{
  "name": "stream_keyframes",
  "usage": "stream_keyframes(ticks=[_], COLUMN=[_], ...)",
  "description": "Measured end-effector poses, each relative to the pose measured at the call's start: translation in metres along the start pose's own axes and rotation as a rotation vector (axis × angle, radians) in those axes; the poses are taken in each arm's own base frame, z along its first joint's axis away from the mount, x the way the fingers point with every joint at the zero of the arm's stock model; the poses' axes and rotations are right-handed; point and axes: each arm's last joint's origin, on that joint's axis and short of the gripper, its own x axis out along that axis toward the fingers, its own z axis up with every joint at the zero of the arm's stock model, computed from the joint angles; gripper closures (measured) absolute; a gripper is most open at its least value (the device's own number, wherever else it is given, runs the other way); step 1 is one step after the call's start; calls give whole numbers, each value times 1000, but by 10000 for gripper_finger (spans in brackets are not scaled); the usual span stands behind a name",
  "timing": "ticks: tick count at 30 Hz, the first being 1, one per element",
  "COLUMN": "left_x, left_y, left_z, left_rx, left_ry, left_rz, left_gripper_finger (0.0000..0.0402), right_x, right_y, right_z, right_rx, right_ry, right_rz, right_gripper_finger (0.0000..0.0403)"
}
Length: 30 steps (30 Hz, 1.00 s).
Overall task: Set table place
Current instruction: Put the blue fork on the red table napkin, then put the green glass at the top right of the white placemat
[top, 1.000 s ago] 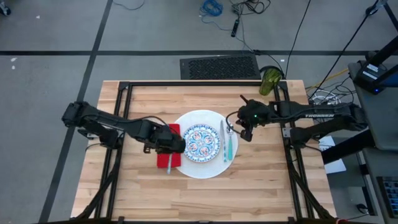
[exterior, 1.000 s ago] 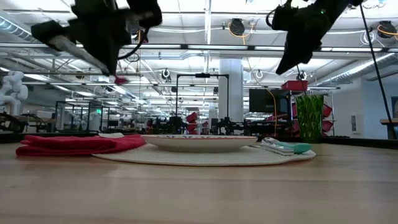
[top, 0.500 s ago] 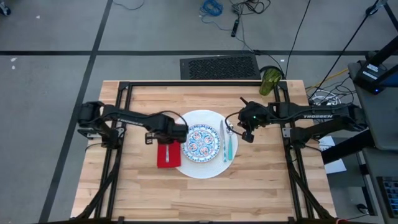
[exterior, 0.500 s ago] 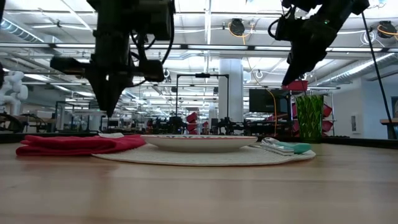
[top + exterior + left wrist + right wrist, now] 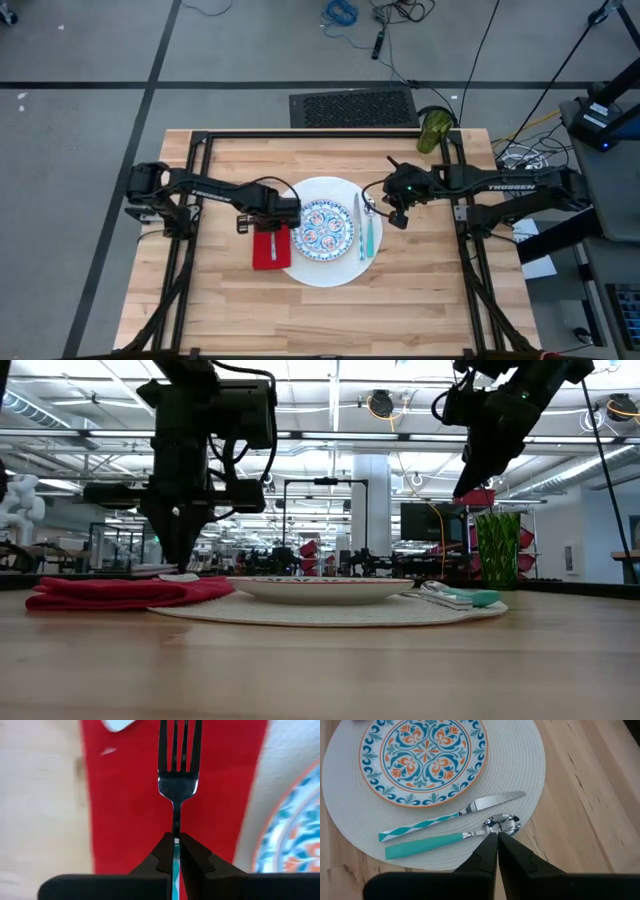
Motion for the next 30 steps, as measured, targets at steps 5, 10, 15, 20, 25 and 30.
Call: stream_keyframes(ticks=[5, 10, 15, 20, 25, 30], left_x=[9, 17, 18, 18, 18, 18], left_y=[-1, -4, -7, -6, -6, -6], left_z=[-1, -1, -2, -2, -2, -2], left_rx=[37, 85, 86, 89, 96, 112], left_ry=[-26, -25, -23, -16, -9, -9], left_rz=[41, 49, 28, 32, 37, 38], left_gripper_finger=[401, 401, 401, 401, 371, 324], right_x=[0, 0, 0, 0, 0, 0], right_y=[0, 0, 0, 0, 0, 0], right_z=[1, 1, 1, 1, 1, 1], right_rx=[16, 29, 32, 38, 38, 38], right_ry=[-7, -7, -7, -6, -6, -6], right_rz=[0, 1, 1, 2, 6, 7], right_gripper_finger=[403, 403, 403, 403, 403, 403])
